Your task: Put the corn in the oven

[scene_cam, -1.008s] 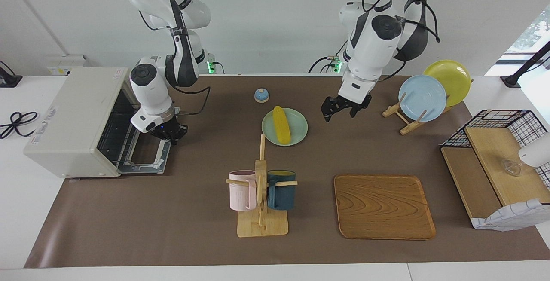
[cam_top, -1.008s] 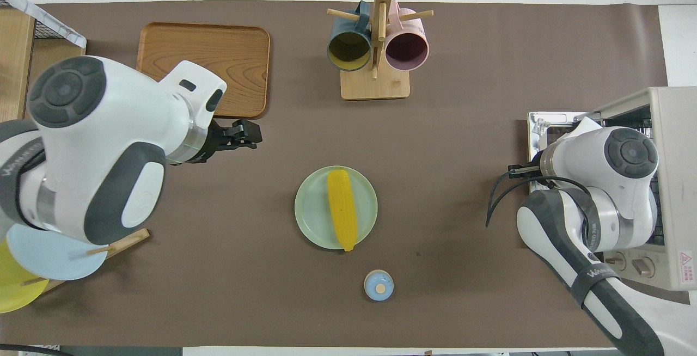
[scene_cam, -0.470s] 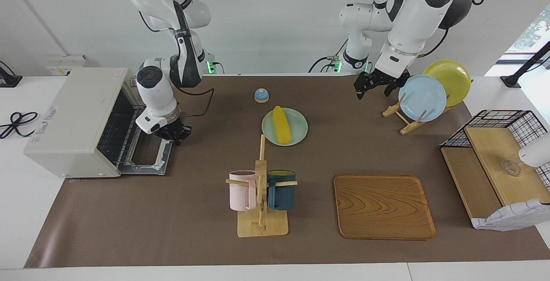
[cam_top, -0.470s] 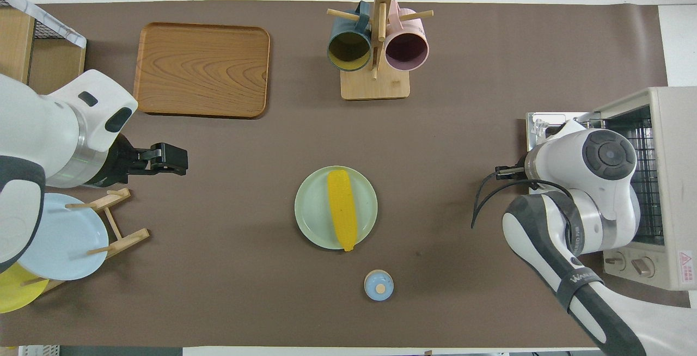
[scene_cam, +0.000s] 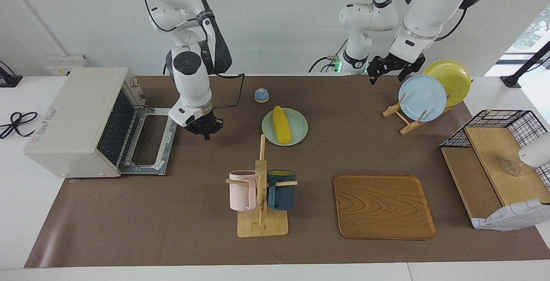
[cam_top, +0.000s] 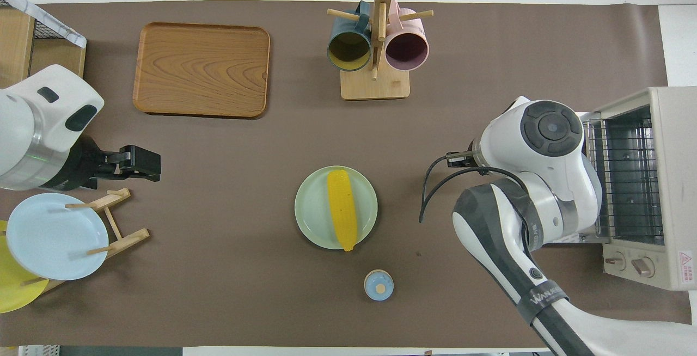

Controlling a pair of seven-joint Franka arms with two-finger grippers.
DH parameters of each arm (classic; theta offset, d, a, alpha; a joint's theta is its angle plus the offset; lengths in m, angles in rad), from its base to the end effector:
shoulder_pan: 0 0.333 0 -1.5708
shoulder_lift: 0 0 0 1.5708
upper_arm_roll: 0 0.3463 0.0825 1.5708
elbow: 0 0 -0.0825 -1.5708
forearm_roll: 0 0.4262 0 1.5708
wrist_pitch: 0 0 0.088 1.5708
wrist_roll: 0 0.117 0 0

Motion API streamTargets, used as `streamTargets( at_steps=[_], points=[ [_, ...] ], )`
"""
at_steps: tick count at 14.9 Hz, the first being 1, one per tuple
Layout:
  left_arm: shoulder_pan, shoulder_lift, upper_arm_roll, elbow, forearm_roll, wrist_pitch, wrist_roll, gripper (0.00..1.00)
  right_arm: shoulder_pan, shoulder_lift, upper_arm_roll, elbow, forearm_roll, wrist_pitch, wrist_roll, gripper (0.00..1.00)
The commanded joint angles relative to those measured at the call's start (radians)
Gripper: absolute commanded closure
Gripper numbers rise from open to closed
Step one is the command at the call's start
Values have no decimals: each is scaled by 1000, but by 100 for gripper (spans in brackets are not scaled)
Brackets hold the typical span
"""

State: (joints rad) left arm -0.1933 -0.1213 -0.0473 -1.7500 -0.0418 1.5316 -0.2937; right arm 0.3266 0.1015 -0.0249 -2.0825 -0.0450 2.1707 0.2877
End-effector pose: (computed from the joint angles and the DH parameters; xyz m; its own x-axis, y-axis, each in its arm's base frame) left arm 0.5293 -0.1365 0.6195 0.9932 0.0535 -0.1033 0.0544 -0.9985 0.0064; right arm 0.5731 0.1763 0.3733 0.9992 0.0397 -0.0021 0.0398 -0.9983 0.0416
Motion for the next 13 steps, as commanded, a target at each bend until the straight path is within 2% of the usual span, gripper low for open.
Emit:
streamTargets(
  at_steps=[1,3,4,5,6,7,9,11,13],
  points=[
    [34,71,-20,104,16,-57,18,0,38,41,3,108,22,-86,48,67],
    [37,78,-22,104,16,-50,28,0,94,76,3,197,23,-147,56,66],
    [37,84,-22,104,16,-42,28,0,112,84,5,231,22,-164,71,62],
    [35,101,-22,106,11,-35,28,0,147,87,3,263,22,-170,97,41],
    [37,109,-17,109,-1,-28,28,0,179,105,5,303,24,-170,123,25],
    [37,112,-14,113,-7,-25,28,0,222,144,5,358,39,-175,177,19],
    [38,111,-16,109,-10,-11,28,0,270,232,5,490,71,-236,285,18],
    [37,106,-17,99,-13,-21,30,0,348,361,5,649,68,-281,407,18],
    [34,103,-17,107,-27,-42,28,0,393,446,5,725,60,-250,455,18]
  ],
)
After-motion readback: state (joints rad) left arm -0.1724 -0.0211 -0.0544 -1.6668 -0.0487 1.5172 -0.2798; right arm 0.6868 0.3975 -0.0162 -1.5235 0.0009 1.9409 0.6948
